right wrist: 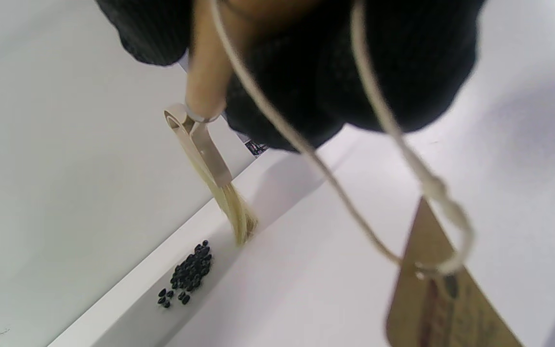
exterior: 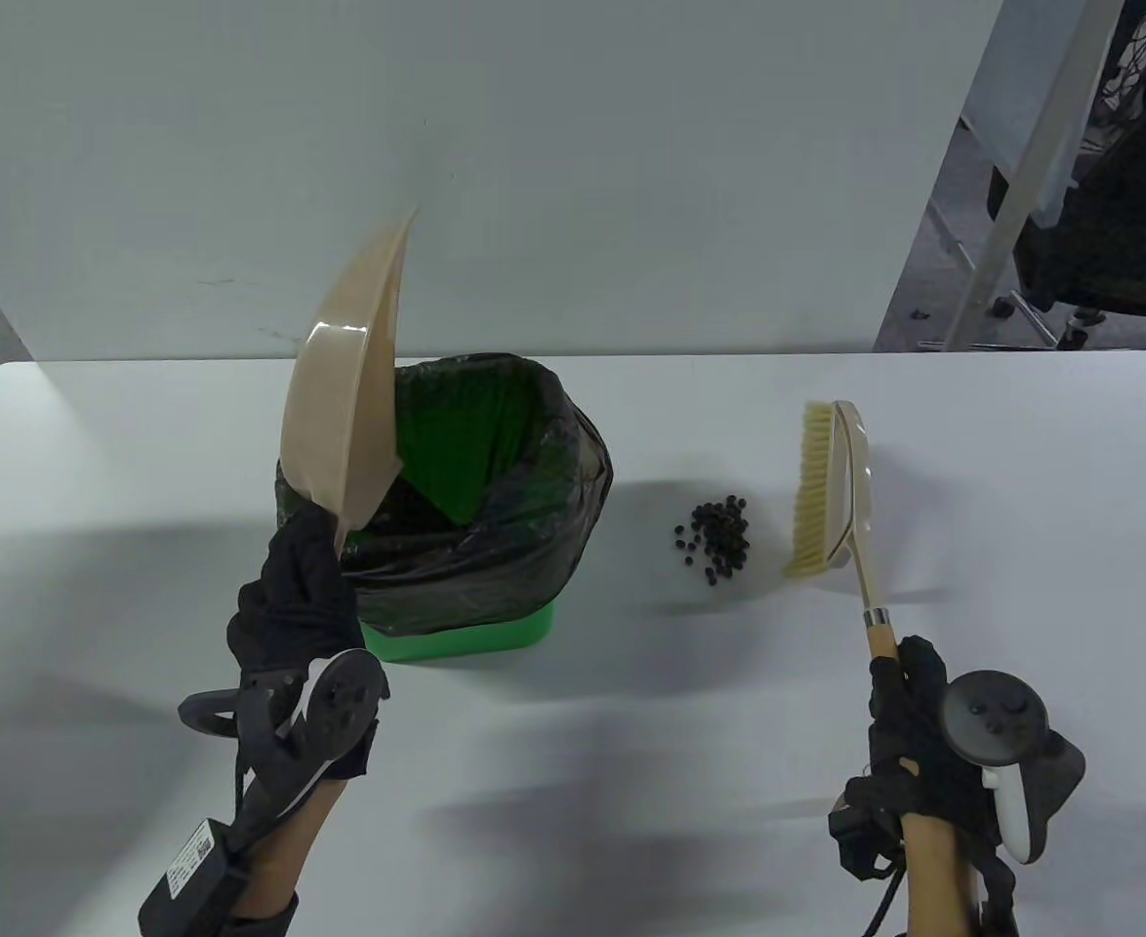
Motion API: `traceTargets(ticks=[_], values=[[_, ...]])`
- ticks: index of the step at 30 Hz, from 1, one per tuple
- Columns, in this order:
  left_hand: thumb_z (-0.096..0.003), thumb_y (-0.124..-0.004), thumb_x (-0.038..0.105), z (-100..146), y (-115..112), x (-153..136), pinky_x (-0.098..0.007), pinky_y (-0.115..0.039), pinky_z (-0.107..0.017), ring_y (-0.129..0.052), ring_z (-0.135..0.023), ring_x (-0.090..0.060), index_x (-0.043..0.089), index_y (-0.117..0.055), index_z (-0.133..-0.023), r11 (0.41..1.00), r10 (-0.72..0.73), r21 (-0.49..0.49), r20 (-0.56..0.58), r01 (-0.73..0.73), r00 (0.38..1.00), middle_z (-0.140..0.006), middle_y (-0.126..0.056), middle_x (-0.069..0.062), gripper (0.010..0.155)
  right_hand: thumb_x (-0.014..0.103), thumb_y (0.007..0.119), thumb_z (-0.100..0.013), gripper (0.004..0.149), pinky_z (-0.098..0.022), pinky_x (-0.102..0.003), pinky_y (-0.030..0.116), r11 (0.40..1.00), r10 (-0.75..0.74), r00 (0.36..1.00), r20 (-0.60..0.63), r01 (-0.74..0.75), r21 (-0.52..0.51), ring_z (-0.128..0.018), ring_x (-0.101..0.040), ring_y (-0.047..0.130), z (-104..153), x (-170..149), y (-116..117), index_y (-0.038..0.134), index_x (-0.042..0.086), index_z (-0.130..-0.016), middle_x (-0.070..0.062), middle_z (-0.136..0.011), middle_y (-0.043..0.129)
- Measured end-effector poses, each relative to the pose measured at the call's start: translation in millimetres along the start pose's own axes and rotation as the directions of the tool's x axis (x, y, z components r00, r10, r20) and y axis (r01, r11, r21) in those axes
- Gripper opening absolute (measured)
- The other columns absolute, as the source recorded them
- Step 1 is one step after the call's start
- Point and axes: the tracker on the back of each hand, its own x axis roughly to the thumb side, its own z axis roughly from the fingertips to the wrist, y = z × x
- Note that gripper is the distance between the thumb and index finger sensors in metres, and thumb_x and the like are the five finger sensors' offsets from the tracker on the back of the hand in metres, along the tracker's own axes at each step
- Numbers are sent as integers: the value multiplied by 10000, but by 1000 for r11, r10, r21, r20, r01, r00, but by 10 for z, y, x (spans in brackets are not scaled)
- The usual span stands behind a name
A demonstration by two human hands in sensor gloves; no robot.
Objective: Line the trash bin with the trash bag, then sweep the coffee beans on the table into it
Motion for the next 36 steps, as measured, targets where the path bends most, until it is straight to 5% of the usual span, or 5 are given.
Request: traceTargets(ticks=[12,17,22,27,36], values=[[-554,-733,291,-16,209,7,-447,-844,-488,-857,-682,-229,84,-196,-1102,976,216,57,-85,-212,973,-1080,-506,-170,795,397,586,-635,575,-302,-370,920,1000,11,1000,7,-11,-11,-443,-208,994,-2,12,10,535,69,-1104,-122,-811,908],[-574,-679,333,72,387,315,-371,-884,-470,-874,-663,-151,19,-129,-1071,742,665,-42,-73,-669,743,-1057,-481,-201,805,400,610,-629,572,-305,-374,916,998,-30,1000,2,30,-51,-442,-210,992,-2,3,21,550,84,-1102,-123,-808,911],[-582,-694,359,152,214,891,-352,-898,-458,-902,-647,-133,102,-173,-1110,419,882,-434,-13,-797,471,-1080,-527,-147,785,403,620,-627,571,-312,-374,913,993,-45,999,7,45,-106,-448,-210,989,13,-3,5,553,96,-1103,-121,-812,909],[-580,-691,379,389,-179,1402,-307,-935,-424,-926,-618,-94,99,-203,-1112,513,775,-598,15,-615,632,-1069,-564,-129,774,404,620,-627,570,-322,-377,910,986,-77,997,1,76,-146,-459,-211,986,34,-26,-40,547,104,-1105,-121,-820,900],[-560,-689,305,810,-798,1449,-320,-952,-356,-917,-583,-149,-24,-137,-1042,323,617,-706,-348,-631,706,-1014,-500,-262,803,388,707,-603,593,-386,-423,898,986,92,993,74,-81,-145,-525,-245,969,-10,105,69,538,131,-1110,-139,-862,860]])
